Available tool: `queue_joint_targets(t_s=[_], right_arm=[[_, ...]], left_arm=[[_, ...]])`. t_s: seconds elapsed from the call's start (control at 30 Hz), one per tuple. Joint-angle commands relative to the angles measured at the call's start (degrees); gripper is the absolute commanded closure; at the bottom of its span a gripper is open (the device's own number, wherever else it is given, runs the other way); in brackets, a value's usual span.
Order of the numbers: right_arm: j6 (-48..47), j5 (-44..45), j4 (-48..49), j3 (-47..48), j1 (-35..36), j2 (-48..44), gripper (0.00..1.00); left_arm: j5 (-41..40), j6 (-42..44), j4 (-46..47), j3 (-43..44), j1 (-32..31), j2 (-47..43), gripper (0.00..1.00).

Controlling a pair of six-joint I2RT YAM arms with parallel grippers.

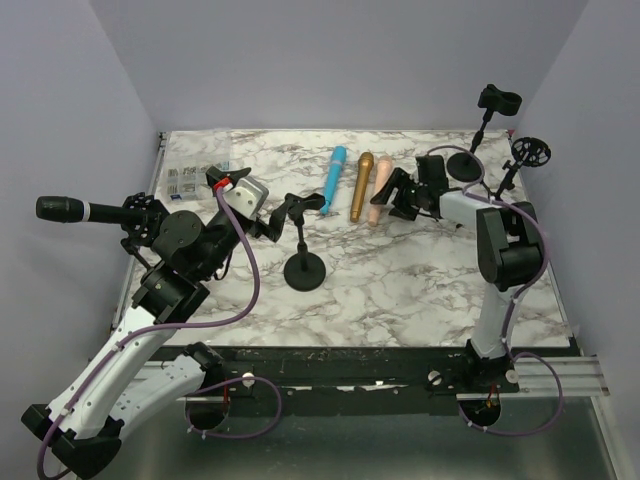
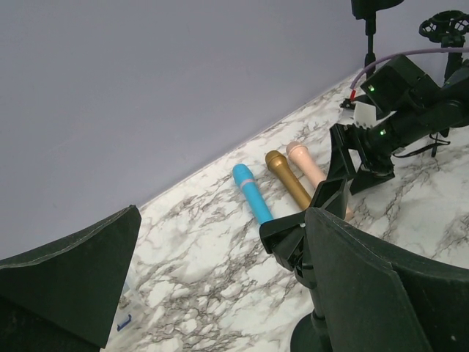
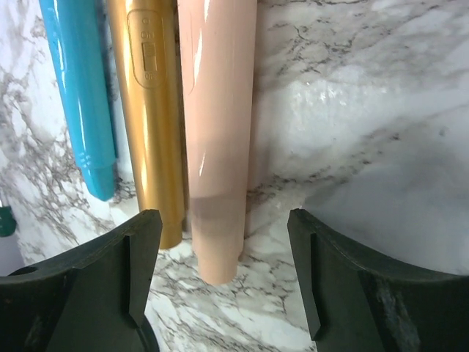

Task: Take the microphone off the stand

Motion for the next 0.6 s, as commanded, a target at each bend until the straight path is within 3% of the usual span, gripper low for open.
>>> queue_joint_targets(t_s=[0.0,0.3,0.37,0.57], right_arm=[[-3.51,0.87,-0.46,-2.59,-0.57,-5.37,0.21],[-4.42,-1.12,-1.75,-4.25,-0.59,-13.8,0.1],[-1.99,-4.61,0.77,-6.17,-0.72,-15.31,0.0],[4.78,-19.5,13.19,-10.24,-1.03,-16.5,0.0]], left_arm=[[-1.27,-0.17,1.68,-0.78,-0.29,-0.46,0.01],[-2.06,-0.17,2.37,-1.11,-0.31,-0.46,0.01],[-2.15,-0.25,2.32,-1.13,-0.35,-0.55,0.01],[-3.09,-0.43,3.02,-1.6,-0.4,-1.24,0.01]])
